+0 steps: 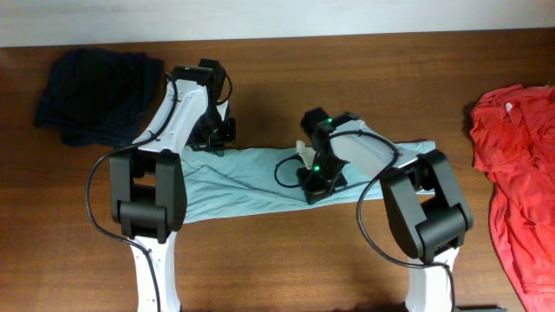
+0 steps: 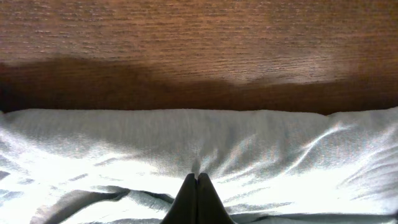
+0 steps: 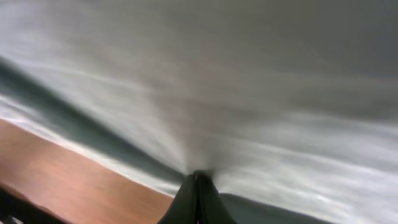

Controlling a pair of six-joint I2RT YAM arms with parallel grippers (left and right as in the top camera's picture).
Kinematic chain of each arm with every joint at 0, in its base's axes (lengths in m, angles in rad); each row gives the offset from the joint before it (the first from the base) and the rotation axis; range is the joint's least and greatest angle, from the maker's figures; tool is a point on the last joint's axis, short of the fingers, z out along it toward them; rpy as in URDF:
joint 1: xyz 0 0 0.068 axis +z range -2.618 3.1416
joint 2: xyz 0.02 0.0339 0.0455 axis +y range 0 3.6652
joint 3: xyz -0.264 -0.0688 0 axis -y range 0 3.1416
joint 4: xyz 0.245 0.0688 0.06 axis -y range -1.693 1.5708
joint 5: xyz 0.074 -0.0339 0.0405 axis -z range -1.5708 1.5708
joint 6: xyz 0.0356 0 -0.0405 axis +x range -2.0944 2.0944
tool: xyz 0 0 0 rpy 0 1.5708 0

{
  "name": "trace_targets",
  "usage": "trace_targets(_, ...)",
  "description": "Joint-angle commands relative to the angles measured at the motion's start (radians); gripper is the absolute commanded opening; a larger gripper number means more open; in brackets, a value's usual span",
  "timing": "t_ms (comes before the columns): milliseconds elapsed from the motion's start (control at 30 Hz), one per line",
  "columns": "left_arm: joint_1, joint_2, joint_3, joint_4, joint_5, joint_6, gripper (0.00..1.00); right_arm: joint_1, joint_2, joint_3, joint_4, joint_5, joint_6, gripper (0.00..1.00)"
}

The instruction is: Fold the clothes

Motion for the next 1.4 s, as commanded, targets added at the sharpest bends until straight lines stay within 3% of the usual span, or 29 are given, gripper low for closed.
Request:
trace_targets(0, -0.002, 0.002, -0.004, 0.002, 0.003, 0.006, 0.0, -0.045, -0.006, -0.008, -0.008, 0.053, 0.013, 0.04)
trace_targets(600, -0.002, 0.002, -0.004, -0.002, -0.04, 0.006, 0.01, -0.15, -0.006, -0.008, -0.064, 0.063, 0.009, 0.04)
trace_targets(933, -0.003, 0.001, 0.013, -0.021, 0.295, 0.067, 0.0, -0.105, -0.006, -0.008, -0.031, -0.012, 0.01, 0.04)
trace_targets(1067, -0.005, 0.001, 0.012, -0.058, 0.299, 0.077, 0.0, -0.105, -0.006, -0.008, -0.029, -0.012, 0.01, 0.04)
trace_targets(1367, -0.084, 0.001, -0.039, 0.034, 0.298, 0.073, 0.0, -0.105, -0.006, -0.009, -0.011, -0.012, 0.01, 0.04)
